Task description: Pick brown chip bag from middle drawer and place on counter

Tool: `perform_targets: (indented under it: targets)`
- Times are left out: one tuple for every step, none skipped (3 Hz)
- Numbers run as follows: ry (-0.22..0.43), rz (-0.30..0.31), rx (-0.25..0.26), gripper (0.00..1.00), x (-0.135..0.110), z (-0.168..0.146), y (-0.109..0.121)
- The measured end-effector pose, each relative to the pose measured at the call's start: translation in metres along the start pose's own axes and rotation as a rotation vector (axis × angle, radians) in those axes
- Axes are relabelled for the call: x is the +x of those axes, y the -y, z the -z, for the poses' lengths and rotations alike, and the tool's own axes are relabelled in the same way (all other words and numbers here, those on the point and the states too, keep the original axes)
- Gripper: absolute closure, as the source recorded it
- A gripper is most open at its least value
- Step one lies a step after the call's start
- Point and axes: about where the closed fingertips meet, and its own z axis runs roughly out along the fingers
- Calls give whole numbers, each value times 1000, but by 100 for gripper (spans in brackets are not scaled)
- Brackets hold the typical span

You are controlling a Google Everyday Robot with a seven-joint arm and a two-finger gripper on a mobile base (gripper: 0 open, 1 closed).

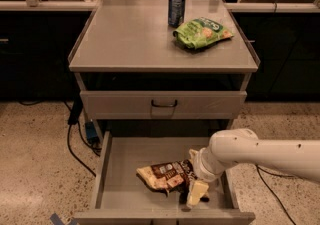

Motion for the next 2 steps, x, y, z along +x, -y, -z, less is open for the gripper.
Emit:
perform_targets:
  targets:
    - [0, 0, 0, 0, 0, 0, 0]
    - [3, 31, 18, 0, -2, -10, 2]
